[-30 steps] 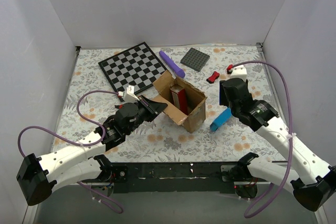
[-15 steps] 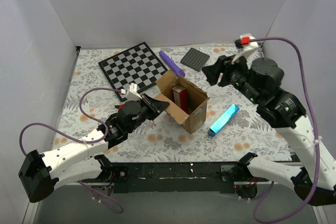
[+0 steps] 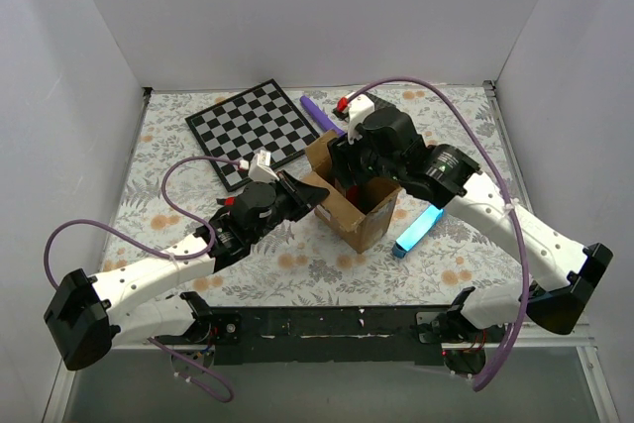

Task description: Unpack the express box

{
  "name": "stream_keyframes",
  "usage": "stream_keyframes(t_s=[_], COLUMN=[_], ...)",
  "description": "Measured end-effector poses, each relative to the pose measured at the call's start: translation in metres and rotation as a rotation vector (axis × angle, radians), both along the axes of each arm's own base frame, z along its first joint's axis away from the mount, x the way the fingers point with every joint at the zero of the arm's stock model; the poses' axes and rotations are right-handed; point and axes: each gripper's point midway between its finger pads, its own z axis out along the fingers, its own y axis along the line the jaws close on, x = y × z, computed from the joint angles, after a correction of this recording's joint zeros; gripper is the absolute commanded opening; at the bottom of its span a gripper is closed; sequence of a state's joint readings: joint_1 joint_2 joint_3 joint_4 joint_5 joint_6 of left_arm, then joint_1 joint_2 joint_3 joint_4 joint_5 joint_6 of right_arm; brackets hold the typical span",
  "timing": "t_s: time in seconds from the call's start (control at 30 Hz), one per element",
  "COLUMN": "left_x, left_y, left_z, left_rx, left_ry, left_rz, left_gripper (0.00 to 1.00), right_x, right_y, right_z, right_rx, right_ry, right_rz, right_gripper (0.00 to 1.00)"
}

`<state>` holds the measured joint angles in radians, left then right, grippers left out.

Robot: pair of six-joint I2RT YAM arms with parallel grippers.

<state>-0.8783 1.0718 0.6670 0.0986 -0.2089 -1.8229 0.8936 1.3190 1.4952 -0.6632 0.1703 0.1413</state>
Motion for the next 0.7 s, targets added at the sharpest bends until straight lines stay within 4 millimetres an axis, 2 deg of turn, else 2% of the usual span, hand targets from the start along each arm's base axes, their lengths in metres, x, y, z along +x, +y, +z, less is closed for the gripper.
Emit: stream_keyframes(t_s=[0.33, 0.7], left_x=[0.000, -0.001], left_y=[-0.002, 0.000], left_z=[-0.001, -0.002], left_rx=[-0.003, -0.012], left_ry=[0.000, -0.005], left_rz=[-0.008, -0.010], left_gripper=[0.07, 0.08], right_x=[0.015, 0.035], right_y=[-0.014, -0.005], right_z=[-0.027, -0.072], right_rx=[-0.132, -0.269], right_ry=[-0.027, -0.005], right_rz=[-0.057, -0.058], right_gripper=[0.63, 0.61])
